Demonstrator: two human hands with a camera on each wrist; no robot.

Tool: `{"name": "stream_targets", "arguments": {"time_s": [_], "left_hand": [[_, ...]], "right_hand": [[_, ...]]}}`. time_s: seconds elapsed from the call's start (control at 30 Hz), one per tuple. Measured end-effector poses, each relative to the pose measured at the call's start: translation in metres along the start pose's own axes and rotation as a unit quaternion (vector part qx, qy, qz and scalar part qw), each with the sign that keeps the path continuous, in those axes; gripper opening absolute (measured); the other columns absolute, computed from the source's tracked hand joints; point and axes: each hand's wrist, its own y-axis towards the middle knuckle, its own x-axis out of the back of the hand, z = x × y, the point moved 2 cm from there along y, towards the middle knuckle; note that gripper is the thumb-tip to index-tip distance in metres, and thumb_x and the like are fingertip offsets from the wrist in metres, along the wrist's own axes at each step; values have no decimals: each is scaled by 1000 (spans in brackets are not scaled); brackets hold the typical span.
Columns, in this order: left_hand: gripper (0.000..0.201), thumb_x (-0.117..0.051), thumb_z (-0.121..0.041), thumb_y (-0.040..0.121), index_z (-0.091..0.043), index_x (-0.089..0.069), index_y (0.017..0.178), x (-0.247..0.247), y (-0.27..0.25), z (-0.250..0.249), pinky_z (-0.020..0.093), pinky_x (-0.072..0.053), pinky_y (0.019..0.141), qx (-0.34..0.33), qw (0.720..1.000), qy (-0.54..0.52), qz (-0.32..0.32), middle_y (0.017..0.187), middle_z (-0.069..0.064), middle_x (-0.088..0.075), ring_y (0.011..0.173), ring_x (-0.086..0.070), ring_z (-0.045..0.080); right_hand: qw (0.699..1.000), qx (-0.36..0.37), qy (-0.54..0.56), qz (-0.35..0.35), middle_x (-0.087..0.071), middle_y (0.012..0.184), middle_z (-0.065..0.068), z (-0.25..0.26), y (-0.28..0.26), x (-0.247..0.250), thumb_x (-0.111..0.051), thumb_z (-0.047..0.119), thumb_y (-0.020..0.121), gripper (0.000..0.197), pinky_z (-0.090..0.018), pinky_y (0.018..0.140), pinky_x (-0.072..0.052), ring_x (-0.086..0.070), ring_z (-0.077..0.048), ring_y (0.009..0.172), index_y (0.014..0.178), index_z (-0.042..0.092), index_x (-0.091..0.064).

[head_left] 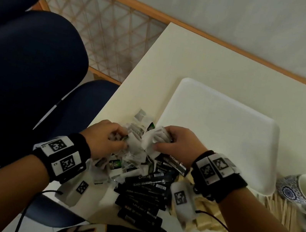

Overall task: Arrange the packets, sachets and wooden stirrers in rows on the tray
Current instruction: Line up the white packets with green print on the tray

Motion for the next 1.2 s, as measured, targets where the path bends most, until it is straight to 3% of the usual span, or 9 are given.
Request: {"name": "stream_targets", "arguments": {"time_s": [0.17, 0.23, 0.3, 0.4, 0.5, 0.57, 0.77, 0.97, 1.2], "left_hand": [[25, -56, -51, 86, -27, -63, 84, 15, 6, -35, 24, -41, 66, -43, 992, -99, -63, 86, -9, -57, 70, -52, 6], [48, -41, -58, 91, -19, -67, 81, 14, 14, -54, 28, -40, 57, 0, 976, -217, 11, 74, -1, -63, 58, -52, 10], [73, -24, -67, 91, -10, -69, 92, 6, 23, -72, 26, -43, 49, 76, 924, -341, 157, 78, 11, -66, 57, -56, 19], [93, -19, -80, 80, -5, -66, 111, -1, 36, -95, 37, -56, 67, 123, 805, -511, 276, 96, 19, -68, 78, -65, 32], [79, -25, -71, 86, -11, -76, 83, 5, 48, -114, 46, -51, 81, 90, 757, -583, 281, 80, 12, -68, 72, -67, 27], [64, -34, -55, 89, -10, -73, 65, 10, 57, -118, 47, -49, 82, 85, 761, -583, 271, 65, 9, -65, 62, -66, 23], [35, -48, -34, 93, -4, -65, 99, 4, 80, -101, 38, -56, 68, 107, 809, -525, 243, 87, 16, -68, 75, -68, 26], [32, -60, -27, 91, -5, -62, 113, 3, 99, -98, 33, -54, 59, 66, 846, -469, 246, 85, 5, -67, 81, -64, 26], [18, -65, -22, 85, -5, -67, 89, -2, 113, -105, 29, -49, 56, 41, 852, -471, 226, 81, 15, -56, 71, -54, 26]], "right_hand": [[997, 19, 57, -49, -66, 84, -17, 3, -2, 40, -75, 31, 74, 26, -29, 64, -43, -51, -12, 65, 87, 10, -66], [993, 46, 70, -86, -65, 80, -13, 5, 2, 49, -75, 30, 74, 21, -27, 65, -43, -51, -10, 65, 84, 14, -65], [987, 86, 26, -135, -62, 72, 3, 13, 6, 54, -74, 30, 74, 15, -19, 64, -42, -52, -5, 64, 78, 28, -60], [958, 170, -110, -203, -61, 83, 10, 25, 10, 52, -67, 35, 75, 20, -26, 67, -47, -56, -10, 75, 93, 30, -61], [921, 250, -212, -210, -65, 88, 4, 25, 15, 45, -59, 41, 71, 39, -32, 63, -50, -61, -20, 76, 104, 22, -65], [913, 279, -230, -190, -65, 90, 0, 17, 19, 41, -58, 34, 71, 38, -35, 62, -52, -62, -25, 76, 105, 20, -64], [940, 290, -126, -129, -62, 109, 5, -5, 23, 45, -64, 43, 81, 41, -20, 83, -49, -59, -9, 99, 117, 26, -64], [972, 92, 44, -212, -62, 92, 18, -17, 43, 69, -61, 29, 90, 19, -11, 71, -43, -56, 6, 88, 107, 32, -68], [970, 44, 171, -166, -70, 71, 10, -24, 65, 81, -72, 21, 82, 10, -12, 66, -45, -62, -1, 67, 75, 27, -70]]}}
